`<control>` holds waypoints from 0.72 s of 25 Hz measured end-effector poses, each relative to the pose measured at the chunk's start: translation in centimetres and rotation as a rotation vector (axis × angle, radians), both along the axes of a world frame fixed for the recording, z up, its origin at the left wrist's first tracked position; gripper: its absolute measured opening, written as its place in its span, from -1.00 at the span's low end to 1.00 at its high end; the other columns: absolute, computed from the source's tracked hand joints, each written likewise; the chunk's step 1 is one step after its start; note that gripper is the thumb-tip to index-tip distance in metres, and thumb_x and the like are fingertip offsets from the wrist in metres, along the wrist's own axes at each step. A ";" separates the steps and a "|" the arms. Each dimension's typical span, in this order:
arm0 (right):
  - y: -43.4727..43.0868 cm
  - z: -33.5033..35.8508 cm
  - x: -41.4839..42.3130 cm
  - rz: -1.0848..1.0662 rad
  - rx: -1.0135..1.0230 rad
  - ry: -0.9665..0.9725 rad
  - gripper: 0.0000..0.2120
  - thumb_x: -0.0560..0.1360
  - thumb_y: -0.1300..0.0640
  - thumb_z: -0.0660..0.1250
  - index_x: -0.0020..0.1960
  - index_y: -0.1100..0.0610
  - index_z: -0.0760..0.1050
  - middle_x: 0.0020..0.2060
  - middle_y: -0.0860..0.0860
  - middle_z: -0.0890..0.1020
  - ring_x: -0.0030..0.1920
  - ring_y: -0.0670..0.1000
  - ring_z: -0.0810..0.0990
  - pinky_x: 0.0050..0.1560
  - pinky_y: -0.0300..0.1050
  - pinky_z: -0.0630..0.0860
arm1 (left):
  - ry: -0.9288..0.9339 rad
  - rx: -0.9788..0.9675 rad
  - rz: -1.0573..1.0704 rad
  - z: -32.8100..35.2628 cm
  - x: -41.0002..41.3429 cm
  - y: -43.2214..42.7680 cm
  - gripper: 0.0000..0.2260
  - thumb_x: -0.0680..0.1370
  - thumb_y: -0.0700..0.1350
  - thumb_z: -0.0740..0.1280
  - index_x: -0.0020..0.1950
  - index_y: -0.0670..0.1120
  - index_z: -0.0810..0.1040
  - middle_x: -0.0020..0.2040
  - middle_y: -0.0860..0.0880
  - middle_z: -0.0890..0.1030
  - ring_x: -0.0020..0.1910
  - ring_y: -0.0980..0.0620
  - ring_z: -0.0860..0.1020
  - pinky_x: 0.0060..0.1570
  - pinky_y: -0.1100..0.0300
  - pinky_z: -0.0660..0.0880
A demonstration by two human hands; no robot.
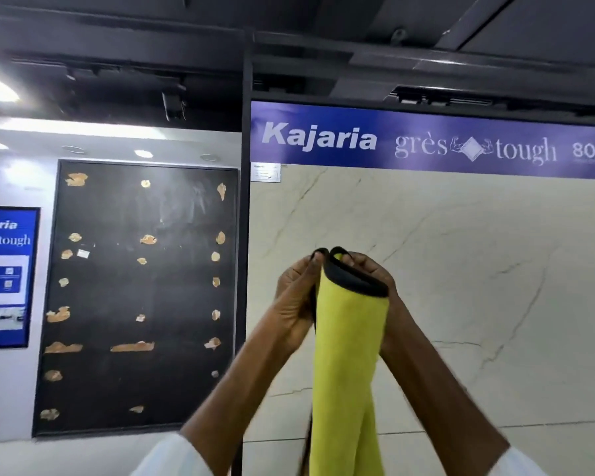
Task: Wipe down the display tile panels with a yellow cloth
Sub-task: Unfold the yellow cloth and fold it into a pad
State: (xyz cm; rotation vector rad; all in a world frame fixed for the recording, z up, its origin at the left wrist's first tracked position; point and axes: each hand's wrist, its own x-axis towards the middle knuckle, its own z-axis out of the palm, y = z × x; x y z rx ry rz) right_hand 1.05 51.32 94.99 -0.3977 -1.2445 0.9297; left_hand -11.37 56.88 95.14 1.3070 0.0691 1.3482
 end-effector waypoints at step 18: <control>-0.6 -0.5 2.9 -0.091 0.249 -0.633 -0.76 0.53 0.20 0.39 0.17 0.24 0.64 0.01 0.03 0.75 0.07 -0.03 0.71 0.07 -0.24 0.58 | 0.522 0.241 0.000 -2.5 -1.0 -1.8 -0.08 -0.07 0.48 0.62 0.03 -0.10 0.53 -0.30 0.07 0.66 -0.29 0.12 0.61 -0.27 0.31 0.56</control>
